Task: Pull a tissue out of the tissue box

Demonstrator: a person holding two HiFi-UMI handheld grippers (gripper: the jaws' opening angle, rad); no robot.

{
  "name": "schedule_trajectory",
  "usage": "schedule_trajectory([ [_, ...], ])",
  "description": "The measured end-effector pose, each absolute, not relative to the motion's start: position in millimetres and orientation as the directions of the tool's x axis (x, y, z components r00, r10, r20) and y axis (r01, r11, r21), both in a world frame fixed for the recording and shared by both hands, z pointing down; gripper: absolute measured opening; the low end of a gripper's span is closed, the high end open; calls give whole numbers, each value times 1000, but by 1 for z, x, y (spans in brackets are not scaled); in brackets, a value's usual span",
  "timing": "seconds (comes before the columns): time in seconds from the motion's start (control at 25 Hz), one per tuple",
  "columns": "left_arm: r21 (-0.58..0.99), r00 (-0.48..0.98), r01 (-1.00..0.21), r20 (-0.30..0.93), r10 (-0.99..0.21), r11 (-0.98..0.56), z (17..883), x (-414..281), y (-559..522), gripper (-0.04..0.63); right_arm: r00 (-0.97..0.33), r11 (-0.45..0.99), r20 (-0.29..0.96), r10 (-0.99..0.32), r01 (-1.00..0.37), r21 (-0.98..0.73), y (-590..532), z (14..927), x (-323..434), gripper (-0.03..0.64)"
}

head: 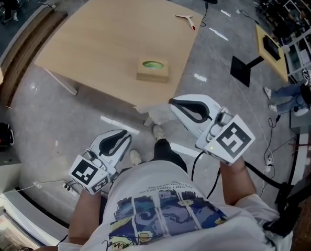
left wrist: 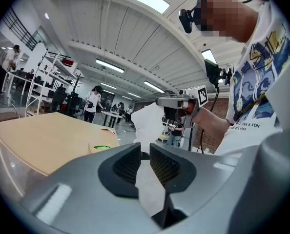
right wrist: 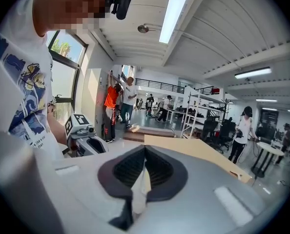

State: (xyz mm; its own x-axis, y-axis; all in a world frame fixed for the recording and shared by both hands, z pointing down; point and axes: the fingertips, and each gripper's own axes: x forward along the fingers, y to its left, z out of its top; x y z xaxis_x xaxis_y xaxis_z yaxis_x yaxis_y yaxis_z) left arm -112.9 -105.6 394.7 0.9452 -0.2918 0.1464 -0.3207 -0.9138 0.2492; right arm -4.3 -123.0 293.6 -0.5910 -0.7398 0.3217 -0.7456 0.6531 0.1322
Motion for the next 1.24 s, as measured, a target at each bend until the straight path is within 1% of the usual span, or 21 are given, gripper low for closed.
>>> schedule_trajectory([
  [1.24,249,948,-313,147,-284,-917,394,-109,-103,61,-598,650,291,-746,-750,124,-121,282,-4,3],
])
